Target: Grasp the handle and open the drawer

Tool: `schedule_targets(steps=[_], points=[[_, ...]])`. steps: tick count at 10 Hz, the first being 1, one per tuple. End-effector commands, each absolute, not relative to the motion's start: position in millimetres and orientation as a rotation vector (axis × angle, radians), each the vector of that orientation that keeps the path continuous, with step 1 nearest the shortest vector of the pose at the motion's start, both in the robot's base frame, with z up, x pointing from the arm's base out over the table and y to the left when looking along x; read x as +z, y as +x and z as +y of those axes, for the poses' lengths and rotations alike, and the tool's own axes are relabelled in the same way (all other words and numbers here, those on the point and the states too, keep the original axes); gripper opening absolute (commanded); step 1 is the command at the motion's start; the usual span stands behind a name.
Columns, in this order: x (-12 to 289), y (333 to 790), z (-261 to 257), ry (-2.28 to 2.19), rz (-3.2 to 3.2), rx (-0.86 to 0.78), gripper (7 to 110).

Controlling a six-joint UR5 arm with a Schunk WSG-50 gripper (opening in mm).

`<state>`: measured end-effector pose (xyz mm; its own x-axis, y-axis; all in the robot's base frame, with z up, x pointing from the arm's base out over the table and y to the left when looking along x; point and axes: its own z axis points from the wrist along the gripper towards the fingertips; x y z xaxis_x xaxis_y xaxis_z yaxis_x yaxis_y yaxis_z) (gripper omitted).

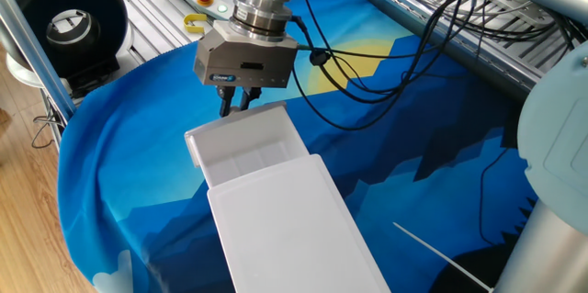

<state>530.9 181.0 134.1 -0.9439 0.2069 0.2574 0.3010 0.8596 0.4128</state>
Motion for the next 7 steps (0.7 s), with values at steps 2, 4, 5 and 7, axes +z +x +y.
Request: schedule_targets(steps=[2, 4, 5, 7], points=[[133.5, 535.9, 178.9, -0.392, -2.851, -0.674, 7], [133.4, 536.4, 181.2, -0.384, -2.853, -0.690, 7], [134.4, 537.6, 184.5, -0.387, -2.852, -0.709, 7], [134.1, 541.4, 185.3, -0.342, -2.881, -0.724, 7]])
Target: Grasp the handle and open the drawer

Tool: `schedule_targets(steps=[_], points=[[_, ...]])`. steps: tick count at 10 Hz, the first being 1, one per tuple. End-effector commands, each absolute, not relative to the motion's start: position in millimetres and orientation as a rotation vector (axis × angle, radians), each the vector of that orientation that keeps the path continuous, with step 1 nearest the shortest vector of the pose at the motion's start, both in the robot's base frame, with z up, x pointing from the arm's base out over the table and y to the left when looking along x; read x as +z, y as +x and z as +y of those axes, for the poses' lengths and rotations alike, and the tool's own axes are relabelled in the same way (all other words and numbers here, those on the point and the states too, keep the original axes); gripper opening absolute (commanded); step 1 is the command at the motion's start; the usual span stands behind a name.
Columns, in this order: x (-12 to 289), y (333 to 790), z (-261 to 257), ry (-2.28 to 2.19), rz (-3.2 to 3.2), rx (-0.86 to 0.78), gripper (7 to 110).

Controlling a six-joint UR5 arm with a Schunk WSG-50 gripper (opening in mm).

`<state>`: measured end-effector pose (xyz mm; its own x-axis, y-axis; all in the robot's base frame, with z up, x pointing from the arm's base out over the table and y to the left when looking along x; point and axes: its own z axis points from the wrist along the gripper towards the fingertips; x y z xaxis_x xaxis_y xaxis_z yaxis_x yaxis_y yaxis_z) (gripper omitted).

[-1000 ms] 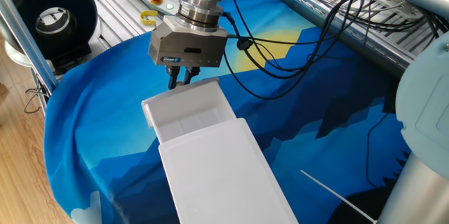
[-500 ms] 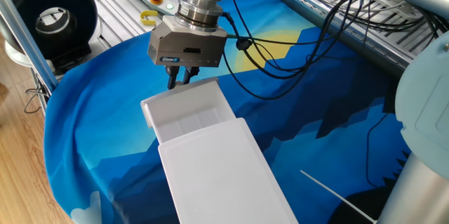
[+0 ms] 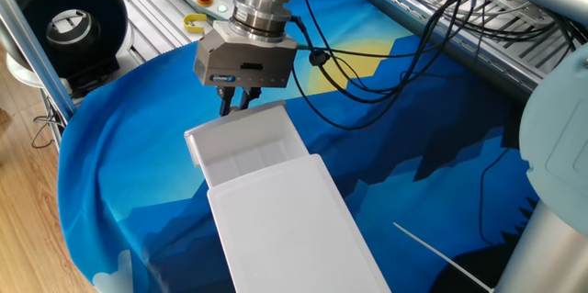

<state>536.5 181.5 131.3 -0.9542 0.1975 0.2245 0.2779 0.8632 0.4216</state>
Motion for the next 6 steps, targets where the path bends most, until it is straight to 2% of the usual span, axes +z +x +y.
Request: schedule_targets(steps=[1, 2, 3, 6], points=[[134.1, 538.9, 186.4, -0.299, -2.884, -0.732, 7], [134.6, 536.9, 186.8, -0.280, -2.879, -0.738, 7], [134.8, 537.2, 185.9, -0.264, -2.883, -0.740, 44], [134.5, 537.4, 183.6, -0.233, -2.894, -0.730, 44]])
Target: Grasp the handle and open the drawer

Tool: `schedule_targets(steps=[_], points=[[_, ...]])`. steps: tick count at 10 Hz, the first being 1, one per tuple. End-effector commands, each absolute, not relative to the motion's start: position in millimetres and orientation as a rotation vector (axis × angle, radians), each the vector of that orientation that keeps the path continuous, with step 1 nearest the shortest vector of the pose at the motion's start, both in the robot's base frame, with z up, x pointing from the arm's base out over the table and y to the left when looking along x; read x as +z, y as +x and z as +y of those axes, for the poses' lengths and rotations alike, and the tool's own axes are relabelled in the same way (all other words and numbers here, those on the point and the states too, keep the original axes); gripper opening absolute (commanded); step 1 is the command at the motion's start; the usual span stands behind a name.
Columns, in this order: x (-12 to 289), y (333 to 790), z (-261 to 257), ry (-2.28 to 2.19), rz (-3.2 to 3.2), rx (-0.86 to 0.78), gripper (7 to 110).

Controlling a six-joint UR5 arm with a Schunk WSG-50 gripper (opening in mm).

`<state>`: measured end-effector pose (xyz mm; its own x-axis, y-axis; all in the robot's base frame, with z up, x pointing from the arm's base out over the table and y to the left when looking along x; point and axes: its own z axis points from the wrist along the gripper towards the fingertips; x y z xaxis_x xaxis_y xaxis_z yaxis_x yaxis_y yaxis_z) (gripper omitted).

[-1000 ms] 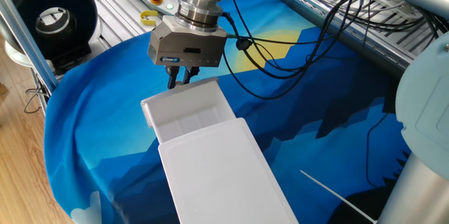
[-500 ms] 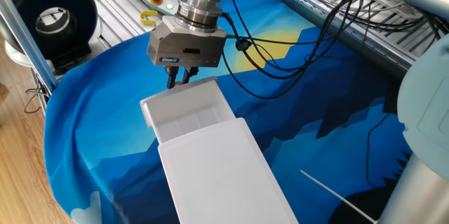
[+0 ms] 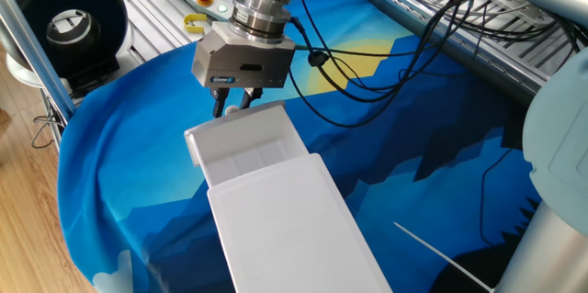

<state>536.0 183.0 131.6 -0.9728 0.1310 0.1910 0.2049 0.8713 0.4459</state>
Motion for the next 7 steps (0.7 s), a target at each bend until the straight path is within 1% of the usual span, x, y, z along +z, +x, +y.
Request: schedule_targets(steps=[1, 2, 5, 6, 7], points=[[133, 538, 179, -0.236, -2.905, -0.700, 44], [133, 539, 176, -0.232, -2.910, -0.687, 66], [130, 551, 161, -0.247, -2.961, -0.631, 66], [136, 554, 159, -0.258, -2.965, -0.635, 66], [152, 557, 159, -0.286, -2.956, -0.661, 66]])
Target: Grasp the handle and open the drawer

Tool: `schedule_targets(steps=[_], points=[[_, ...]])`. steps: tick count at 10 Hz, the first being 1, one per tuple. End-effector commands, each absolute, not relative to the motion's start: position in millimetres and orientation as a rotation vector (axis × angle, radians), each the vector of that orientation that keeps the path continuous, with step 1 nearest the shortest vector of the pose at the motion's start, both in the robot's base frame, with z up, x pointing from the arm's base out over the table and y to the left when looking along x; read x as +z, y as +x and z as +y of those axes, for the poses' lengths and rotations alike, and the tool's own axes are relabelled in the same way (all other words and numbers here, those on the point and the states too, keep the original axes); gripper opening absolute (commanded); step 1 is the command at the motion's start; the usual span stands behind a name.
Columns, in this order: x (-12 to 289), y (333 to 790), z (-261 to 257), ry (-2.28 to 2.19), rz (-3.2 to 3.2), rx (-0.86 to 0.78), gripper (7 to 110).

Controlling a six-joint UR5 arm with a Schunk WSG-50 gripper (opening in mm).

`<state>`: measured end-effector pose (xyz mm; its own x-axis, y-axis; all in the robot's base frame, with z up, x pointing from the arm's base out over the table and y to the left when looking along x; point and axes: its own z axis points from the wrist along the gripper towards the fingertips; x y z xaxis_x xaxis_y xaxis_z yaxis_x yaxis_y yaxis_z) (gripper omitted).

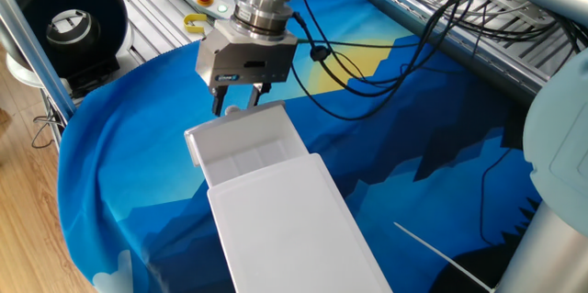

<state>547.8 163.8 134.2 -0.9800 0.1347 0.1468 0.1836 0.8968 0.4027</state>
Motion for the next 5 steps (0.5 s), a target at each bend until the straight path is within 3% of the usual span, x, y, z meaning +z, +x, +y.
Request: schedule_targets(steps=[1, 3, 5], points=[[166, 559, 158, -0.292, -2.951, -0.674, 66], [185, 561, 156, -0.267, -2.950, -0.718, 66], [178, 569, 137, -0.230, -3.005, -0.634, 66]])
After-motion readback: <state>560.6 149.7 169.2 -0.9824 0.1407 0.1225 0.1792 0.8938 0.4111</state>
